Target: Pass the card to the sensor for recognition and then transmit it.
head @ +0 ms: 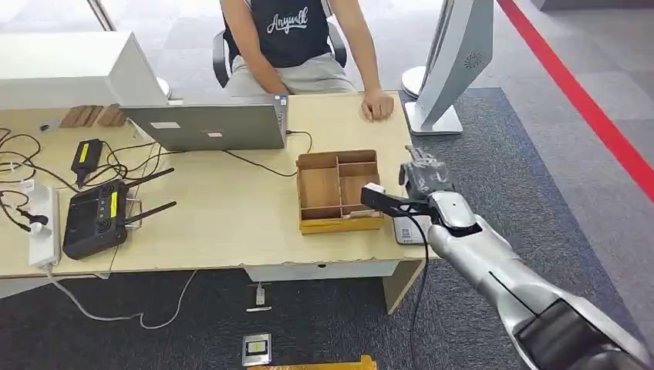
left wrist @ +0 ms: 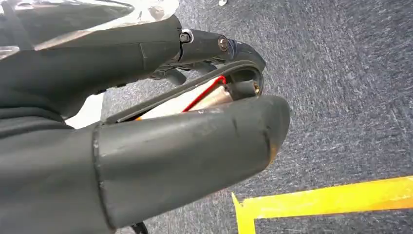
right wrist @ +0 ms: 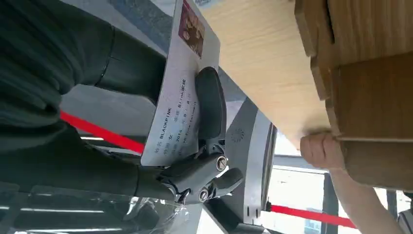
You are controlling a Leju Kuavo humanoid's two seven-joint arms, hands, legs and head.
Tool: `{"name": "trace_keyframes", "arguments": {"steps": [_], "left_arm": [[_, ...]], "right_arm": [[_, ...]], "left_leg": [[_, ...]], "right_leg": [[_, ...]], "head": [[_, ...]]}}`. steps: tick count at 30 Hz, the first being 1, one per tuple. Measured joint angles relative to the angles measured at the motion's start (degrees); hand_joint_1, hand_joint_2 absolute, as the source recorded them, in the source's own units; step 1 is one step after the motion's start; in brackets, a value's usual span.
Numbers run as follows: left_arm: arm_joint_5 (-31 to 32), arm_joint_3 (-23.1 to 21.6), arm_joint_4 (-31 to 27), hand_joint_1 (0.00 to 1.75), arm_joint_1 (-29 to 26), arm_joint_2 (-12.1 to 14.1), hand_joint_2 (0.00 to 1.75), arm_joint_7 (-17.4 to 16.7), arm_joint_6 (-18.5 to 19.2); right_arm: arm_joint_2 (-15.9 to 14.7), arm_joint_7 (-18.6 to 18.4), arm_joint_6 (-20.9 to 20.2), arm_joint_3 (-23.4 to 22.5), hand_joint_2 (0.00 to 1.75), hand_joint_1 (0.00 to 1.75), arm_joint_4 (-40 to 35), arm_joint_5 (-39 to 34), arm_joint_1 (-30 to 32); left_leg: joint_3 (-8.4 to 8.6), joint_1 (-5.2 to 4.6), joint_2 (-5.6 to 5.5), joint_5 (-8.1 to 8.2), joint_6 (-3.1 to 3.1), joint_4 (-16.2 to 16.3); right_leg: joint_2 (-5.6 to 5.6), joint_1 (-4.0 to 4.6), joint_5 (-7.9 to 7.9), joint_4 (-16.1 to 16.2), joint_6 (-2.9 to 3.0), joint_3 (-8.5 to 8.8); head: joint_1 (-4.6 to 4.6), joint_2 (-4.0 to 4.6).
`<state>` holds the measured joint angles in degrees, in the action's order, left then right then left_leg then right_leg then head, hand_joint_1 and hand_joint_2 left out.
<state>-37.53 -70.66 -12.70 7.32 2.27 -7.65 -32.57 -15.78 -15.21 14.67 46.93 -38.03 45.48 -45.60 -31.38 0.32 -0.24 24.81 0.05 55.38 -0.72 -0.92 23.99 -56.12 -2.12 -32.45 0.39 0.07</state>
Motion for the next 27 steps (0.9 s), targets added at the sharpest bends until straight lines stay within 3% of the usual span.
{"name": "trace_keyframes", "arguments": {"steps": [11, 27], "left_arm": [[0.0, 0.0, 0.0, 0.00, 0.0, 0.0, 0.00, 0.0, 0.0], [0.0, 0.0, 0.0, 0.00, 0.0, 0.0, 0.00, 0.5, 0.0]], "right_arm": [[0.5, 0.1, 0.9, 0.0, 1.75, 1.75, 1.6, -0.7, 0.4], [-1.2, 0.2, 1.7, -0.1, 1.75, 1.75, 4.2, -3.5, 1.6]], "left_leg": [[0.01, 0.00, 0.00, 0.00, 0.00, 0.0], [0.02, 0.00, 0.01, 0.00, 0.00, 0.0]], "right_leg": [[0.00, 0.00, 0.00, 0.0, 0.00, 0.00], [0.00, 0.00, 0.00, 0.0, 0.00, 0.00]], "head": [[-0.02, 0.00], [-0.02, 0.00]]}}
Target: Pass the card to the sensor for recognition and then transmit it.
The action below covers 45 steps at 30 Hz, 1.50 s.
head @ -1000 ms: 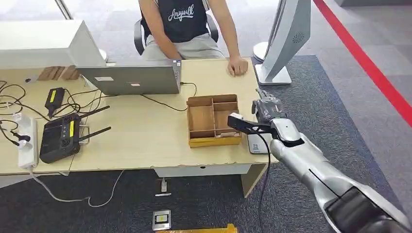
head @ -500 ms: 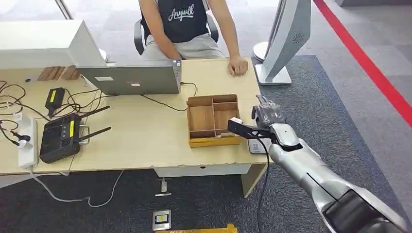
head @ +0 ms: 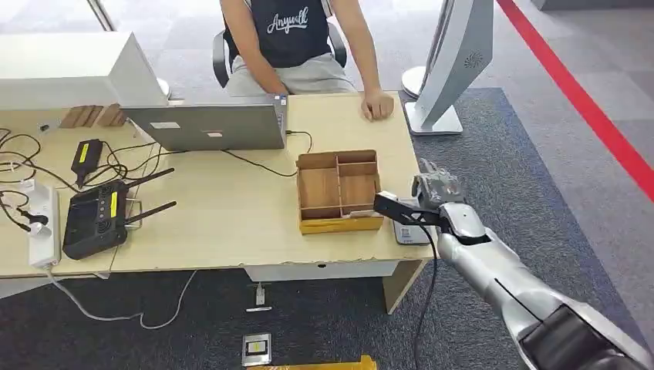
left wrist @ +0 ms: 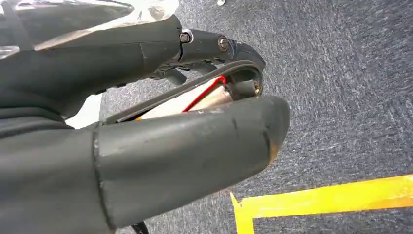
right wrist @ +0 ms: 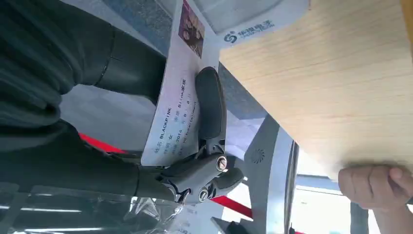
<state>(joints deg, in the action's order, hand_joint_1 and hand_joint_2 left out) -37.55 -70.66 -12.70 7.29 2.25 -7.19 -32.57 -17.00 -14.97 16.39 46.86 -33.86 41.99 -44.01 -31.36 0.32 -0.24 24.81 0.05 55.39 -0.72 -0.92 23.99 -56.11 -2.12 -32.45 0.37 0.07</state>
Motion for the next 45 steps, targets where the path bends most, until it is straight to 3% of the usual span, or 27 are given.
{"name": "trace_keyframes", "arguments": {"steps": [26, 34, 39, 45], "left_arm": [[-0.1, 0.0, -0.1, 0.00, 0.0, 0.0, 0.00, 0.0, 0.1], [0.3, 0.0, -0.2, 0.00, 0.0, 0.1, 0.00, -0.6, 0.4], [0.5, 0.0, -0.5, 0.00, 0.0, 0.3, 0.00, 0.0, 0.4], [0.7, 0.0, -0.5, 0.00, -0.1, 0.5, 0.00, 0.8, 0.6]], "right_arm": [[-0.3, 0.6, 1.4, -0.5, 1.75, 1.75, 1.2, -2.2, 2.0], [0.0, 1.1, 3.6, -0.5, 1.75, 1.75, 1.5, -3.0, 2.1], [-0.1, 1.4, 6.3, -1.1, 1.75, 1.75, 1.1, -3.6, -1.2], [-1.6, -1.5, 5.1, -1.9, 1.75, 1.75, -1.8, -2.3, -8.2]], "left_leg": [[0.15, 0.00, 0.02, 0.00, 0.00, 0.0], [0.15, 0.00, 0.01, -0.01, 0.00, 0.0], [0.12, -0.02, 0.05, -0.02, 0.02, 0.0], [0.09, -0.02, 0.03, -0.03, 0.01, 0.0]], "right_leg": [[0.00, 0.00, 0.00, 0.0, 0.00, 0.15], [0.00, 0.00, -0.01, 0.0, 0.00, 0.21], [0.02, -0.02, -0.08, 0.0, 0.02, 0.14], [0.01, -0.01, -0.08, 0.0, 0.01, 0.10]], "head": [[0.00, 0.00], [0.00, 0.00], [0.00, 0.00], [0.00, 0.00]]}}
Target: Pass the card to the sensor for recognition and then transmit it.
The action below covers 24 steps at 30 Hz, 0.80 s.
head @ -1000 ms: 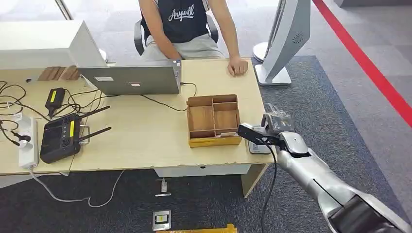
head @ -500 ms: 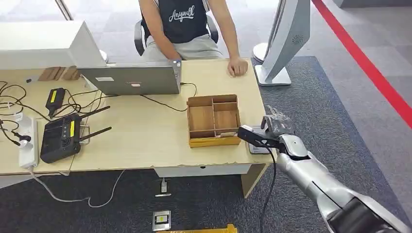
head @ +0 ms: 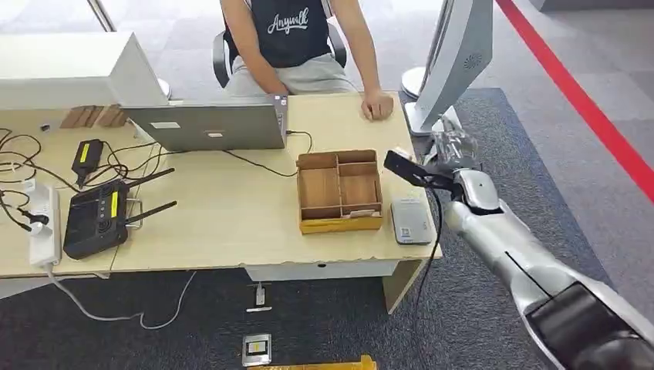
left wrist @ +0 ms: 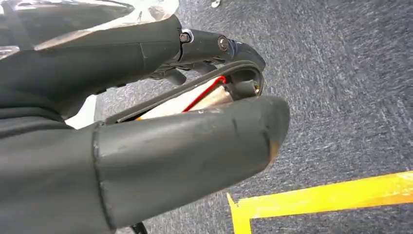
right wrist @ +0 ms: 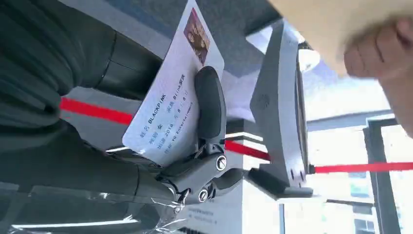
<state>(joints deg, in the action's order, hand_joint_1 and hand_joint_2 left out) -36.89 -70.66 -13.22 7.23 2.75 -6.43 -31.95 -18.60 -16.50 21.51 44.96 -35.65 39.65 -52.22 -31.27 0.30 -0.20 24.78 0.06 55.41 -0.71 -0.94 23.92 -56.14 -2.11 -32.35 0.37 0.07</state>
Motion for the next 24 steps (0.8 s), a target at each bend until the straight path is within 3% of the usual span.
{"name": "trace_keyframes", "arguments": {"steps": [12, 24], "left_arm": [[0.4, 0.0, -0.4, 0.00, 0.1, 0.3, 0.00, 1.6, 0.2], [2.2, -0.1, -0.4, 0.00, 0.2, 0.7, 0.00, 3.3, 1.2]], "right_arm": [[-0.5, -1.5, -3.2, 0.1, 1.75, 1.75, -3.8, 2.7, -7.1], [4.7, -0.5, -7.0, 2.1, 1.75, 1.75, -3.6, 5.2, -9.4]], "left_leg": [[-0.04, 0.01, 0.00, 0.00, 0.00, 0.0], [-0.06, 0.02, 0.01, 0.00, -0.01, 0.0]], "right_leg": [[0.00, 0.01, 0.00, 0.0, 0.00, -0.02], [0.00, 0.02, 0.01, 0.0, 0.01, -0.05]], "head": [[0.04, 0.00], [0.04, 0.00]]}}
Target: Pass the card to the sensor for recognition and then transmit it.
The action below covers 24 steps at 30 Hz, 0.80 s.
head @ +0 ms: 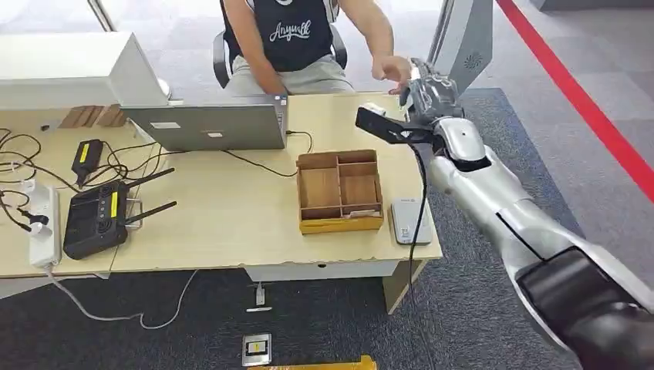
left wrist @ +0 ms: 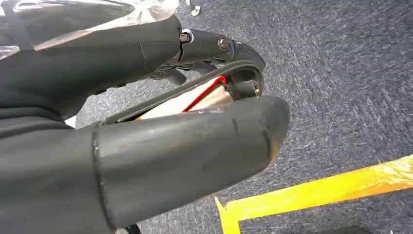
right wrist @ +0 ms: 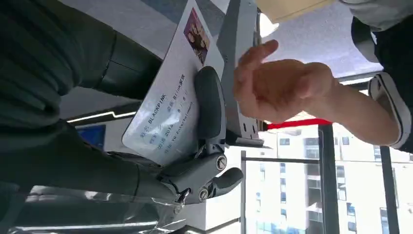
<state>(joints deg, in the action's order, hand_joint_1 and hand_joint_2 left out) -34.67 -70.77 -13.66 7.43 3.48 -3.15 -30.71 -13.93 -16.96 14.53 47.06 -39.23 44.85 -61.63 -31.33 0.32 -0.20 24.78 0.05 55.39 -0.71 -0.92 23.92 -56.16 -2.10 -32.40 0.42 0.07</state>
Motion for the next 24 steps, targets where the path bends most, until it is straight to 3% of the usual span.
{"name": "trace_keyframes", "arguments": {"steps": [16, 24], "left_arm": [[0.7, -0.8, 0.0, 0.00, 0.2, 0.2, 0.00, -0.9, 0.1], [0.5, -0.9, 0.0, 0.00, 0.2, 0.2, 0.00, -1.1, 0.1]], "right_arm": [[10.3, 1.6, -1.0, 3.5, 1.75, 1.75, 6.1, 3.0, -3.6], [11.5, 1.6, -0.7, 4.7, 1.75, 1.75, 9.0, 2.8, -3.7]], "left_leg": [[0.00, 0.01, 0.01, -0.01, -0.01, 0.0], [0.00, 0.00, 0.01, -0.01, -0.01, 0.0]], "right_leg": [[0.02, 0.01, 0.00, 0.0, 0.00, -0.03], [0.02, 0.00, 0.00, 0.0, 0.00, -0.03]], "head": [[-0.02, 0.00], [-0.02, 0.00]]}}
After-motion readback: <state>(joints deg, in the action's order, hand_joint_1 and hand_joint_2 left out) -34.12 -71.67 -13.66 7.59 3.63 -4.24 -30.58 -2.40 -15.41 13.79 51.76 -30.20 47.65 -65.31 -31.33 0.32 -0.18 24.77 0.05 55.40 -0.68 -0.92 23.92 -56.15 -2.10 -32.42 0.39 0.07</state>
